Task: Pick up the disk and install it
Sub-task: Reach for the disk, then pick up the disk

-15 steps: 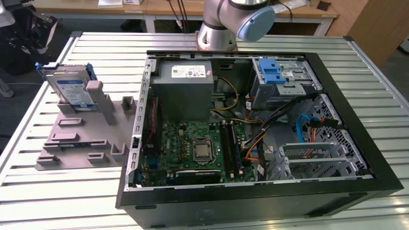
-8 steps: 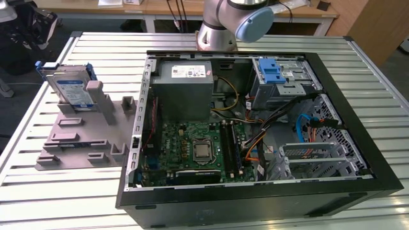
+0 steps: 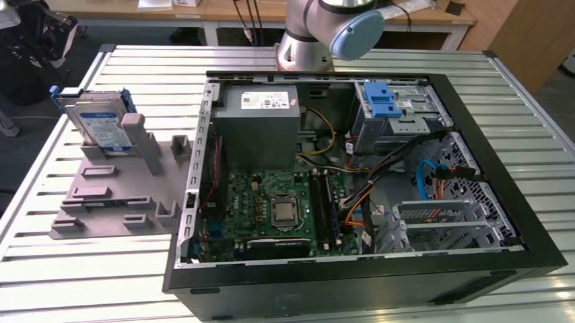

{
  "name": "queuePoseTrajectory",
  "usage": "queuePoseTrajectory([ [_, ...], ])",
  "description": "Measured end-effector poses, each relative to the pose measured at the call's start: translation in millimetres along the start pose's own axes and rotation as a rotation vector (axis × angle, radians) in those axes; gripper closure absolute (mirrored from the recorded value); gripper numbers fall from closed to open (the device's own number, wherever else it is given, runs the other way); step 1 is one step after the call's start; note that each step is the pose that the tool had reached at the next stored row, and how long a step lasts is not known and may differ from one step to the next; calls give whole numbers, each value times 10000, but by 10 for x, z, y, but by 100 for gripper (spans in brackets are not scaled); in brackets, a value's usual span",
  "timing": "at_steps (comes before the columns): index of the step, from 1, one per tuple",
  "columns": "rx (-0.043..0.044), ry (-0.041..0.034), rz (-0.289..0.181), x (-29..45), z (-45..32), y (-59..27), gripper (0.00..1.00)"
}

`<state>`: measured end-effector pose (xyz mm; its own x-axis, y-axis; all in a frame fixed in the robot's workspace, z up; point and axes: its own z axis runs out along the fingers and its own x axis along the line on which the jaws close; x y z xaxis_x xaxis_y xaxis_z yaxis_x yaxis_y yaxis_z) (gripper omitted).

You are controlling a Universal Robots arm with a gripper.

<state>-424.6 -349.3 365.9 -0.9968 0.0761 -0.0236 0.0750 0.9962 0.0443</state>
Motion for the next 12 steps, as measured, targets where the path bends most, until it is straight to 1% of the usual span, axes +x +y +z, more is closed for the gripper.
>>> queuePoseTrajectory([
  [7, -1, 0, -29, 1, 0, 0, 89],
  [12, -9, 17, -374, 4, 0, 0, 89],
])
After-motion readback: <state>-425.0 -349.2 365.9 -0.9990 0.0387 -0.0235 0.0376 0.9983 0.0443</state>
